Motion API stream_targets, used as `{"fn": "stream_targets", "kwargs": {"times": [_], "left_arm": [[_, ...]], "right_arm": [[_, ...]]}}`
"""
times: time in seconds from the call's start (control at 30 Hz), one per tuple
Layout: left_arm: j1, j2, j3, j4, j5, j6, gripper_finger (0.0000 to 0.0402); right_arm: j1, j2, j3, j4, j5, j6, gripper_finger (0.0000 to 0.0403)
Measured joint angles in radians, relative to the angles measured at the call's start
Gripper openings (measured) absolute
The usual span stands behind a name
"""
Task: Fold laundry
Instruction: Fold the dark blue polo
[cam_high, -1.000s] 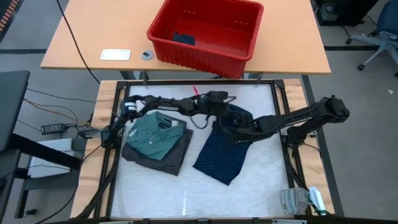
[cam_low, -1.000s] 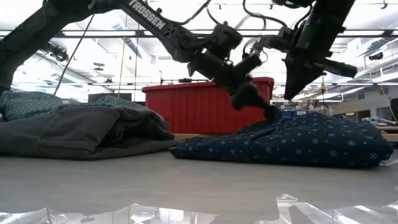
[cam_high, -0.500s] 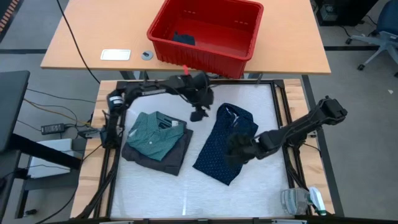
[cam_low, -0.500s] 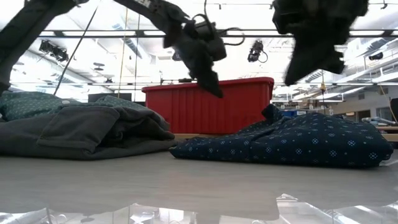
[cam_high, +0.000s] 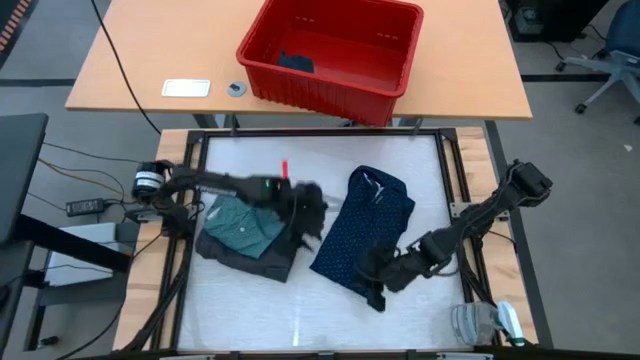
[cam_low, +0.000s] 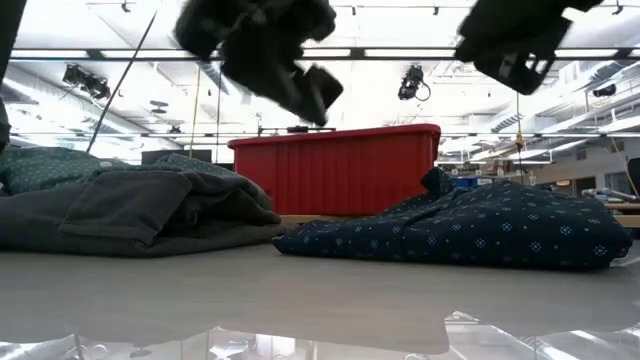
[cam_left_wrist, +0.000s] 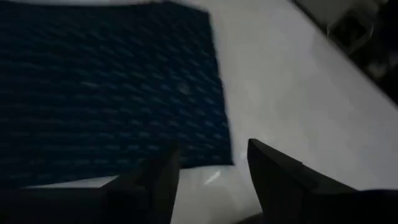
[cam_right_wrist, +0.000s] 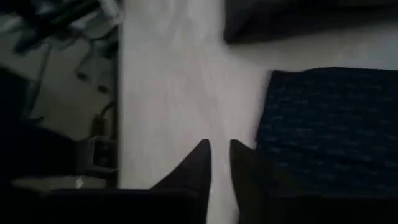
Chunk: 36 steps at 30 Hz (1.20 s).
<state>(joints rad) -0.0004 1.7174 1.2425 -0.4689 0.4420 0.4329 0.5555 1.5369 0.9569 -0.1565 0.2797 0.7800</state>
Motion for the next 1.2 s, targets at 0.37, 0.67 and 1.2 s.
{"fn": "stream_targets", "kwargs": {"times": [0.37, 0.67, 1.2], "left_arm": [[-0.23, 0.074, -0.072, 0.165, -0.303, 0.002, 0.0301], [-0.229, 0.208, -0.071, 0.327, -0.362, -0.206, 0.0293], [-0.295, 0.281, -0.061, 0.356, -0.394, -0.332, 0.0016]], "right_arm": [[0.042, 0.195, 0.097, -0.232, -0.06, 0.154, 0.0219], [0.121, 0.381, 0.244, -0.361, 0.02, -0.023, 0.0211], [0.131, 0.433, 0.251, -0.439, 0.057, 0.279, 0.0015]]}}
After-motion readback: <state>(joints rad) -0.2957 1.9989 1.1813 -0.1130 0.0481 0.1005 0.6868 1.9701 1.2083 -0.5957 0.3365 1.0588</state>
